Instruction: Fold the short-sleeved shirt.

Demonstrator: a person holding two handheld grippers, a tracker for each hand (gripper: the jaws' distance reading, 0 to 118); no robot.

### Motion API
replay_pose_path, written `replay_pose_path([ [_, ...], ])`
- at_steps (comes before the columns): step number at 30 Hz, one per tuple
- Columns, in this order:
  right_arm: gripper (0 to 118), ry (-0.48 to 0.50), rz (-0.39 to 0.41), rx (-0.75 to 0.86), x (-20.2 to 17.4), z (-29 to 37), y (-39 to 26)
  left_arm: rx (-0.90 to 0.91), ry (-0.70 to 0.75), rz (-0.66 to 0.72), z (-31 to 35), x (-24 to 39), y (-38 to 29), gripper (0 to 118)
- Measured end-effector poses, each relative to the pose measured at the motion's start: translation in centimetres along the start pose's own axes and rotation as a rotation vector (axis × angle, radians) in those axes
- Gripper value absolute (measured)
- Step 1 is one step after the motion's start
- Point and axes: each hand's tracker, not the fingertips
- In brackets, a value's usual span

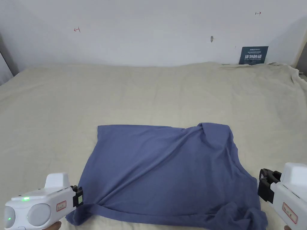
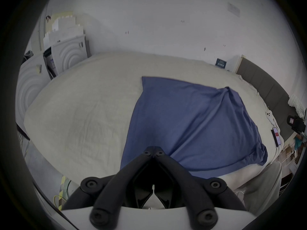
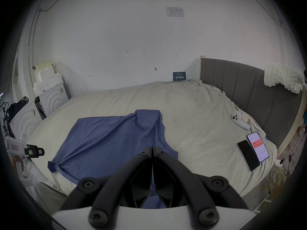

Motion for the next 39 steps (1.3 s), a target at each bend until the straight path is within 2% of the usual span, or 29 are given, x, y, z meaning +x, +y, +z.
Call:
replay_pose_path([
  [2, 0, 0.000, -0.002, -0.010, 0.1, -0.2, -0.3, -0.043, -0.001, 0.026, -0.8, -0.6, -0.4, 12],
  [5, 0, -0.002, -0.006, -0.028, 0.5, -0.5, -0.6, -0.090, 0.010, 0.048, -2.0, -1.3, -1.1, 67],
  [6, 0, -0.004, -0.006, -0.034, 0.6, -0.5, -0.8, -0.108, 0.012, 0.054, -2.3, -1.5, -1.3, 81],
  [8, 0, -0.004, -0.006, -0.048, 0.8, -0.7, -0.9, -0.133, 0.014, 0.062, -3.0, -1.8, -1.8, 85],
  [14, 0, 0.000, -0.017, -0.084, 1.3, -1.2, -1.6, -0.179, 0.060, 0.058, -5.0, -2.0, -3.0, 82],
  [15, 0, -0.002, -0.018, -0.090, 1.4, -1.3, -1.7, -0.178, 0.059, 0.051, -5.2, -1.9, -3.2, 71],
  [18, 0, -0.006, -0.027, -0.107, 1.6, -1.4, -2.2, -0.214, 0.022, 0.054, -5.9, -1.8, -3.3, 15],
  [20, 0, -0.004, -0.038, -0.120, 1.7, -1.3, -2.5, -0.200, 0.044, 0.031, -5.8, -1.3, -3.6, 6],
  [26, 1, -0.026, -0.035, -0.204, 2.1, -2.1, -4.0, -0.150, 0.037, -0.006, -4.3, -1.1, -3.1, 2],
  [28, 4, -0.031, -0.033, -0.264, 2.3, -2.9, -4.7, -0.127, 0.025, 0.006, -3.6, -1.2, -2.6, 2],
  [29, 13, -0.035, -0.038, -0.262, 2.4, -3.3, -5.2, -0.113, 0.020, 0.008, -3.2, -1.2, -2.4, 2],
  [31, 62, -0.033, -0.042, -0.307, 2.5, -4.0, -6.1, -0.097, 0.010, 0.012, -2.5, -1.3, -1.9, 2],
  [32, 82, -0.028, -0.040, -0.339, 2.1, -4.2, -6.4, -0.087, 0.006, 0.012, -2.3, -1.3, -1.8, 2],
  [33, 94, -0.028, -0.040, -0.361, 1.9, -4.4, -6.8, -0.083, 0.002, 0.014, -2.1, -1.3, -1.6, 2],
  [39, 93, -0.043, -0.007, -0.431, 1.7, -5.6, -9.6, -0.070, -0.007, 0.014, -1.8, -1.2, -1.2, 2],
])
